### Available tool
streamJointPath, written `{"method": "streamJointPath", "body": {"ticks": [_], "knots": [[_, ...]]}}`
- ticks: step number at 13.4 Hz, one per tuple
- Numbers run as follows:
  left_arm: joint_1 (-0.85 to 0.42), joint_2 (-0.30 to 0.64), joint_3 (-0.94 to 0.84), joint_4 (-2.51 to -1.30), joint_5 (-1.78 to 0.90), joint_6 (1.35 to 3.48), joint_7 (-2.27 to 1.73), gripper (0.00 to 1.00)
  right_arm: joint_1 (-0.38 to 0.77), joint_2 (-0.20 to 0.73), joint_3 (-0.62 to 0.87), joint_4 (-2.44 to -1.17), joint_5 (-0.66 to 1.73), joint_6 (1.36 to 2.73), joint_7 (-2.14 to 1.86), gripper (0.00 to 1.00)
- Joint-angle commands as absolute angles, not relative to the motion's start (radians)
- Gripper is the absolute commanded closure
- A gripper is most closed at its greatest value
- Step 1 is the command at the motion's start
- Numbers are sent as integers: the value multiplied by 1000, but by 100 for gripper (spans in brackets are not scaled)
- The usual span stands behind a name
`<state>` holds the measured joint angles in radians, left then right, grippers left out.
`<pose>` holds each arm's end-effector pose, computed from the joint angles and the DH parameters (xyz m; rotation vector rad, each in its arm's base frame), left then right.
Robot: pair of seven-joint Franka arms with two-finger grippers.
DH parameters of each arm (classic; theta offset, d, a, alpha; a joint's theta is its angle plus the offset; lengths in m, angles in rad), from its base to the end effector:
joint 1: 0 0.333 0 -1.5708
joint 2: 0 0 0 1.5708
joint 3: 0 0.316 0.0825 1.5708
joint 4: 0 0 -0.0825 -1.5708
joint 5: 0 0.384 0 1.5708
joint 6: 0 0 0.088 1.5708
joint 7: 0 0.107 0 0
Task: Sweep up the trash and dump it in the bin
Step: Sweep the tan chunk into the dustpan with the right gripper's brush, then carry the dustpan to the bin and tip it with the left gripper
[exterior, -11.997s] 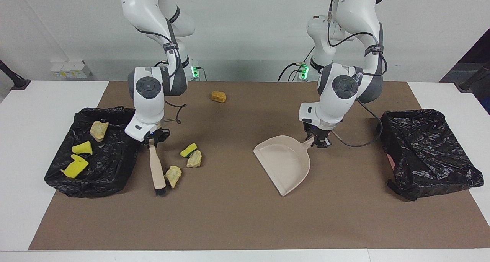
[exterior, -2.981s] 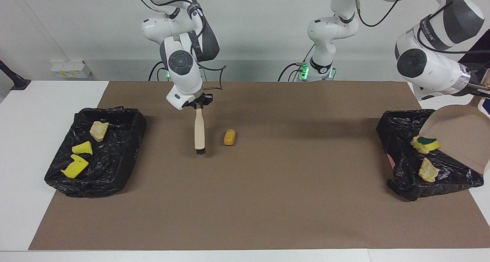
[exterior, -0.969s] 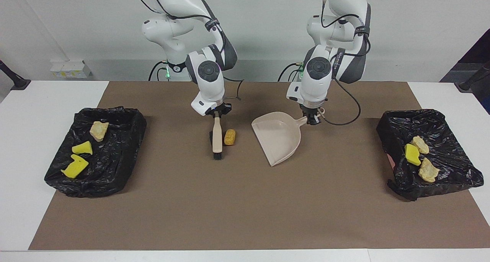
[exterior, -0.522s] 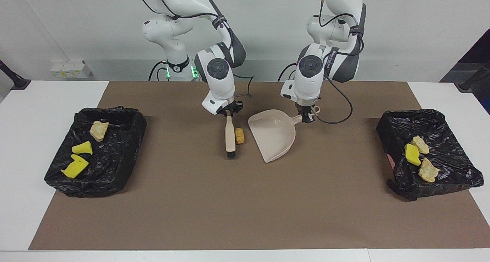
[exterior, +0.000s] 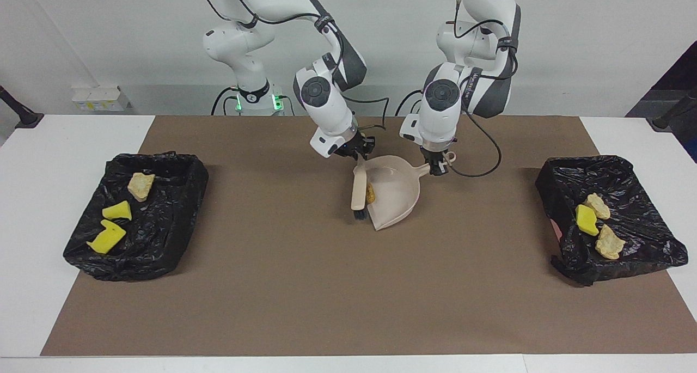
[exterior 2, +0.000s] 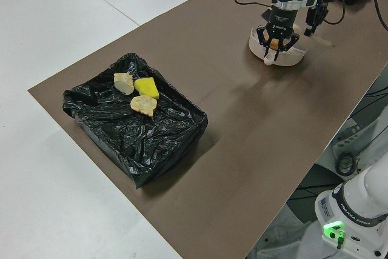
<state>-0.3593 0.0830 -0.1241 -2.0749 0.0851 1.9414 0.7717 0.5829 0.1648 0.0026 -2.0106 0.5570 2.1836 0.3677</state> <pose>0.4783 -0.2439 0.3741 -2.4633 1.8633 0.3453 0.4794 0.3412 0.3791 -2.7158 0.1446 0.2794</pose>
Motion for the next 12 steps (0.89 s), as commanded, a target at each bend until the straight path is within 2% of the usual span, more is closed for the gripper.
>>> {"method": "streamJointPath", "body": {"ticks": [1, 3, 7, 9, 12], "knots": [[-292, 60, -118, -2089, 69, 1967, 784, 100, 546, 152, 0, -1951, 581, 2090, 333, 100], [-240, 55, -118, -2089, 66, 1962, 782, 100, 517, 126, -8, -1942, 566, 2037, 337, 100], [-120, -37, -115, -2089, -6, 1965, 701, 100, 532, 88, -5, -1962, 355, 1968, 428, 100], [-22, -81, -112, -2086, -41, 1959, 699, 100, 541, 90, -2, -1962, 296, 1886, 439, 100], [95, -94, -109, -2028, -57, 1944, 696, 100, 642, 127, 0, -1977, 241, 1887, 538, 100]]}}
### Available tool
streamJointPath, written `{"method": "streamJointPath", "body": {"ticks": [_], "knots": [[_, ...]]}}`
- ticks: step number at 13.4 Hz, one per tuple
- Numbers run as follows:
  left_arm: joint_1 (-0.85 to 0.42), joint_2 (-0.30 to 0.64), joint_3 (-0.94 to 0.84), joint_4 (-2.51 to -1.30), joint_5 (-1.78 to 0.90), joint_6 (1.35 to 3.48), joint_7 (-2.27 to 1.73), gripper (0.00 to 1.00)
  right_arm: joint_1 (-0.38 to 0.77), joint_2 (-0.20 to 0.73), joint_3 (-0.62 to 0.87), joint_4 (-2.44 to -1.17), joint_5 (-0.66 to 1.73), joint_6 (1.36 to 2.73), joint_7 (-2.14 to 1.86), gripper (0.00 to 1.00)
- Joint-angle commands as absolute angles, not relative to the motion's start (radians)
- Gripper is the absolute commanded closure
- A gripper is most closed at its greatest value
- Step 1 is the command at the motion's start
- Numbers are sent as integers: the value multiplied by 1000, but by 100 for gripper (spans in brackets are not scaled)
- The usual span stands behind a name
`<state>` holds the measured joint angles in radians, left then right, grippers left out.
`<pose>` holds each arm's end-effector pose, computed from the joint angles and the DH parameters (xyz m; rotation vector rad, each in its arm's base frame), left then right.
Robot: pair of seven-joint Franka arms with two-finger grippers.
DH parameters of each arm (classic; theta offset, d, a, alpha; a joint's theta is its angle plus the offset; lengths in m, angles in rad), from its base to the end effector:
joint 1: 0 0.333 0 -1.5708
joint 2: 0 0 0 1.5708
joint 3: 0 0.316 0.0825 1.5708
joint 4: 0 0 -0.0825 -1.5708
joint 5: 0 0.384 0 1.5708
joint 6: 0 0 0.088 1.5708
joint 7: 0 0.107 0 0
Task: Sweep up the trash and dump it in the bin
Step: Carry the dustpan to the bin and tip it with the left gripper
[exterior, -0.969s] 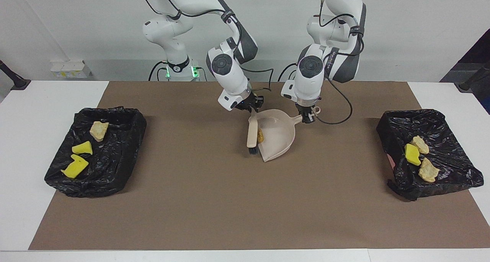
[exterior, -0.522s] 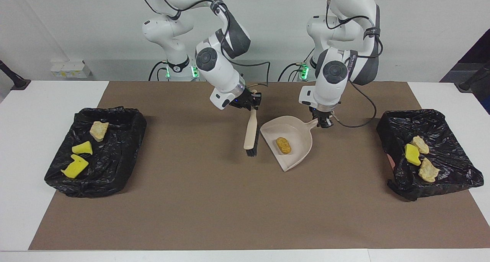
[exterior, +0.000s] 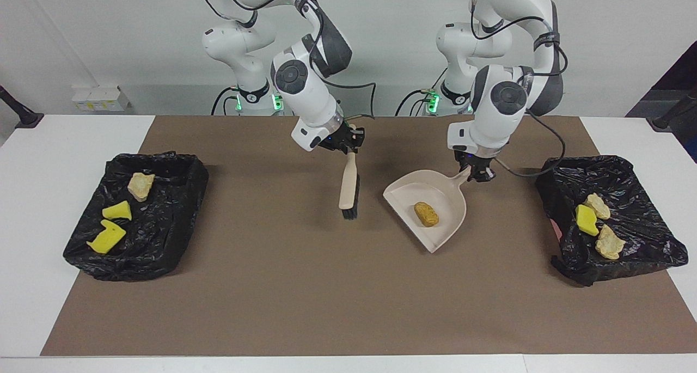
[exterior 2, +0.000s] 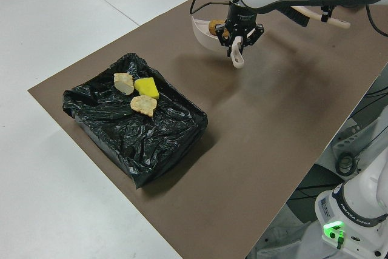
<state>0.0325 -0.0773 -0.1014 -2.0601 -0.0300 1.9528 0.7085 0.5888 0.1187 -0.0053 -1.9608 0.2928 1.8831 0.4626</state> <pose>0.5261 -0.0392 0.4665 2.8878 -1.1624 -0.0351 0.4570 0.3276 0.4027 -2.9727 -0.0041 0.4541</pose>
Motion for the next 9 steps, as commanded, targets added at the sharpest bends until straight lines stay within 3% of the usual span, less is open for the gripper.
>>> {"method": "streamJointPath", "body": {"ticks": [1, 7, 9], "knots": [[132, -87, -107, -1998, -58, 1928, 686, 100, 678, 130, 0, -1994, 239, 1887, 572, 100], [431, -46, -107, -1859, -49, 1812, 745, 100, 813, 137, 5, -2121, 245, 2006, 667, 100], [481, -35, -101, -1836, 94, 1824, 869, 100, 828, 140, 5, -2144, 245, 2037, 702, 100]]}}
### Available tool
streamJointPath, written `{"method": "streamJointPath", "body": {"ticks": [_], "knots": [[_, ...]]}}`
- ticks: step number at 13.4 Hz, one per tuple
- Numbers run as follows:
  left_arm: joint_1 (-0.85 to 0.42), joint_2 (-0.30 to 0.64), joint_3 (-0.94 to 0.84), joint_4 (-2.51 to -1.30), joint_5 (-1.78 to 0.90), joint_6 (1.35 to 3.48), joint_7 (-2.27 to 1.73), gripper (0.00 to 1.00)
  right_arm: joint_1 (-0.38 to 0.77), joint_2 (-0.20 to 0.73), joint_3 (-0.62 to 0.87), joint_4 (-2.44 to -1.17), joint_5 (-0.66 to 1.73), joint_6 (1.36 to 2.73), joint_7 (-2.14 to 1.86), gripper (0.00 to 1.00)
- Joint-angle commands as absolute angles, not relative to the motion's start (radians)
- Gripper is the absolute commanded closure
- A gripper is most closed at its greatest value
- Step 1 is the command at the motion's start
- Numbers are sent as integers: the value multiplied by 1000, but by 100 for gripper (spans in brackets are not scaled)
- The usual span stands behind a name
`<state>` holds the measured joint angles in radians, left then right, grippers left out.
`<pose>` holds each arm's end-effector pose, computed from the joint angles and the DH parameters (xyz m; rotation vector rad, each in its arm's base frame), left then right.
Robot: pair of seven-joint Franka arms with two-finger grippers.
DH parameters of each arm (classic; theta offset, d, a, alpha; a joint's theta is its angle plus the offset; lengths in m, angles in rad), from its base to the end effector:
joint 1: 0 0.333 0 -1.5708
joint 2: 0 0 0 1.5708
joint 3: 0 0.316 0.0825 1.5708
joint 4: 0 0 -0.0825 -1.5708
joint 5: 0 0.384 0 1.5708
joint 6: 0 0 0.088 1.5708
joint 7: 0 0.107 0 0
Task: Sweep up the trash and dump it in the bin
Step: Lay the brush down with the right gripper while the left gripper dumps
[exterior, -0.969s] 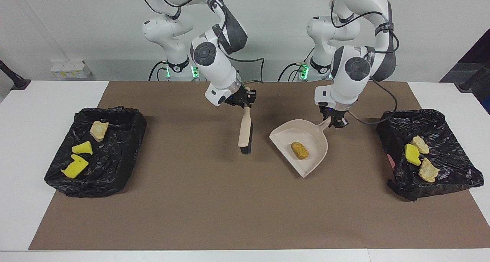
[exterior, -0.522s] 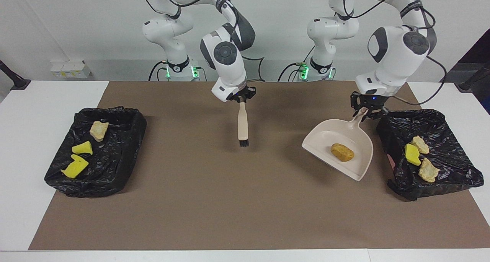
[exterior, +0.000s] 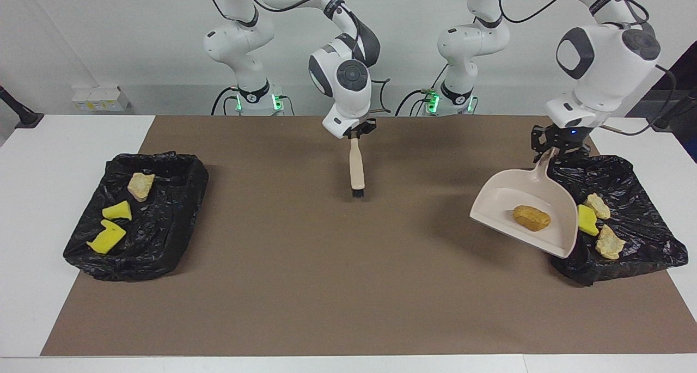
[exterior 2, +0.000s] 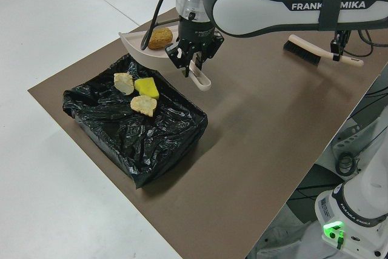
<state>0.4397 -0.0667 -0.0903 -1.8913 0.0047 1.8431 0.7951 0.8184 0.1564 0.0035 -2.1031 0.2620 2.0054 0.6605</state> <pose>0.5111 0.1855 0.5317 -3.0452 0.6918 -0.0150 0.3557 0.4055 0.3278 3.0910 0.0312 -0.5252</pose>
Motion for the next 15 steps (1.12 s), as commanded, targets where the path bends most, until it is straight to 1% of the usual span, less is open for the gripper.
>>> {"method": "streamJointPath", "body": {"ticks": [1, 2, 4, 6, 7, 8, 9, 10, 11, 12, 15], "knots": [[485, -26, -101, -1824, 220, 1836, 891, 100, 828, 143, 5, -2135, 245, 2030, 721, 93], [485, -6, -103, -1804, 320, 1844, 893, 100, 827, 147, 3, -2119, 244, 2023, 741, 90], [486, 26, -101, -1747, 430, 1838, 893, 100, 827, 155, 3, -2099, 239, 1985, 746, 90], [476, 51, -103, -1700, 632, 1832, 920, 100, 824, 155, 2, -2098, 235, 1964, 742, 89], [477, 57, -103, -1695, 699, 1844, 980, 100, 824, 155, 2, -2098, 235, 1960, 736, 82], [473, 58, -101, -1695, 745, 1847, 1038, 100, 824, 155, 2, -2095, 233, 1959, 732, 71], [469, 58, -103, -1695, 783, 1848, 1052, 100, 822, 155, 2, -2094, 232, 1957, 730, 51], [463, 60, -104, -1697, 816, 1845, 1058, 100, 822, 152, 0, -2092, 232, 1944, 732, 25], [451, 61, -106, -1695, 881, 1847, 1081, 100, 819, 149, 0, -2076, 227, 1915, 733, 0], [437, 64, -107, -1684, 959, 1847, 1088, 100, 812, 146, -2, -2053, 226, 1884, 732, 0], [382, 72, -117, -1599, 1032, 1824, 1149, 100, 781, 112, -8, -2020, 225, 1845, 726, 0]]}}
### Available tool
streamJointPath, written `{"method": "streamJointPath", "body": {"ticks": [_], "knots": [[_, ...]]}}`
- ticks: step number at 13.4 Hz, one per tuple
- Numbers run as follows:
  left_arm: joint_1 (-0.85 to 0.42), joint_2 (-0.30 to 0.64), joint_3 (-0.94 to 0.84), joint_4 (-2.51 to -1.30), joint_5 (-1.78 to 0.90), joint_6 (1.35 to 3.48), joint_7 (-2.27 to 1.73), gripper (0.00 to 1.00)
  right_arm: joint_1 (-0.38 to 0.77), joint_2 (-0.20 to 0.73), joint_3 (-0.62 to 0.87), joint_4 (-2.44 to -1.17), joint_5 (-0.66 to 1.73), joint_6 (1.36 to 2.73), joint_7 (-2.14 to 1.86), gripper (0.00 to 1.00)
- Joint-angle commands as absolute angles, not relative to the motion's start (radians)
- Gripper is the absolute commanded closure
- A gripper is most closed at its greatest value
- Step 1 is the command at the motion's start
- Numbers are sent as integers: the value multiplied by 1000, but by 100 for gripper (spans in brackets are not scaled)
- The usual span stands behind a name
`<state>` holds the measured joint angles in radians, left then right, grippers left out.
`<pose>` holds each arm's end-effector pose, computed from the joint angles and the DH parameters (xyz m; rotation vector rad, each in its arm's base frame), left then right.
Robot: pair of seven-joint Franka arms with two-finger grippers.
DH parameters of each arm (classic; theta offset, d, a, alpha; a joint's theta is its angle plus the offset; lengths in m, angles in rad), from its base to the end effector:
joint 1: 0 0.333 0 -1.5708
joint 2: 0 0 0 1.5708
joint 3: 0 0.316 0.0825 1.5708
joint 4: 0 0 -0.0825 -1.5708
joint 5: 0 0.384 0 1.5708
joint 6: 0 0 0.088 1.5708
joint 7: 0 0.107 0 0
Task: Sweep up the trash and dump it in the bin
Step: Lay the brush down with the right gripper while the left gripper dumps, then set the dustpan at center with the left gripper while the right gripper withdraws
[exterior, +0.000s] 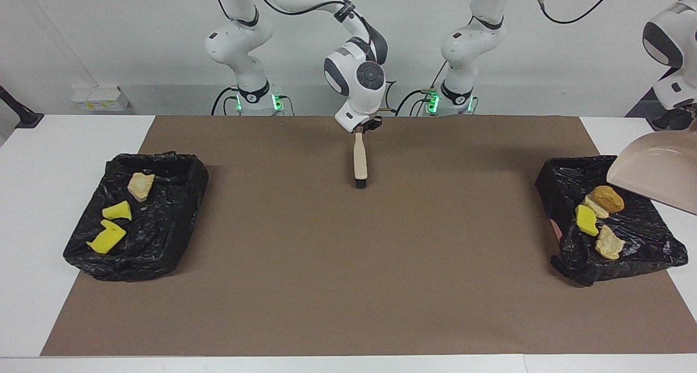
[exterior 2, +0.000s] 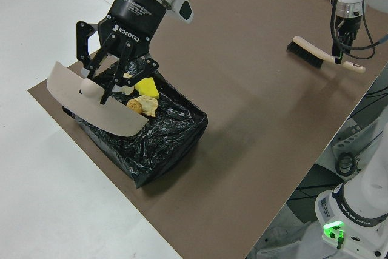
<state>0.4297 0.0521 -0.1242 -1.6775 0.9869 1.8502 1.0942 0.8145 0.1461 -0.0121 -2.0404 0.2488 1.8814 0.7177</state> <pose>0.5488 0.2438 0.6040 -1.9698 1.1027 0.6494 0.3632 0.4025 0.3526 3.0397 -0.0431 -0.5729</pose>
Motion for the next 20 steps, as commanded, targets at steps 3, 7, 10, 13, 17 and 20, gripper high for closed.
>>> {"method": "streamJointPath", "body": {"ticks": [3, 7, 10, 13, 17, 20], "knots": [[327, 72, -120, -1543, 997, 1810, 1149, 100, 715, 55, -6, -1987, 225, 1804, 674, 0], [273, 69, -124, -1517, 539, 1707, 940, 100, 611, 17, -9, -1907, 222, 1677, 516, 0], [206, 58, -127, -1586, 310, 1697, 627, 100, 520, -3, -9, -1826, 202, 1632, 416, 0], [28, 71, -130, -1641, 190, 1729, 223, 100, 419, -24, -12, -1775, 198, 1588, 273, 0], [-165, 115, -130, -1744, 48, 1943, -71, 100, 307, -72, -20, -1773, 74, 1586, 89, 0], [-334, 245, -129, -1729, -18, 2119, -306, 100, 218, -94, -20, -1773, 31, 1586, 11, 0]]}}
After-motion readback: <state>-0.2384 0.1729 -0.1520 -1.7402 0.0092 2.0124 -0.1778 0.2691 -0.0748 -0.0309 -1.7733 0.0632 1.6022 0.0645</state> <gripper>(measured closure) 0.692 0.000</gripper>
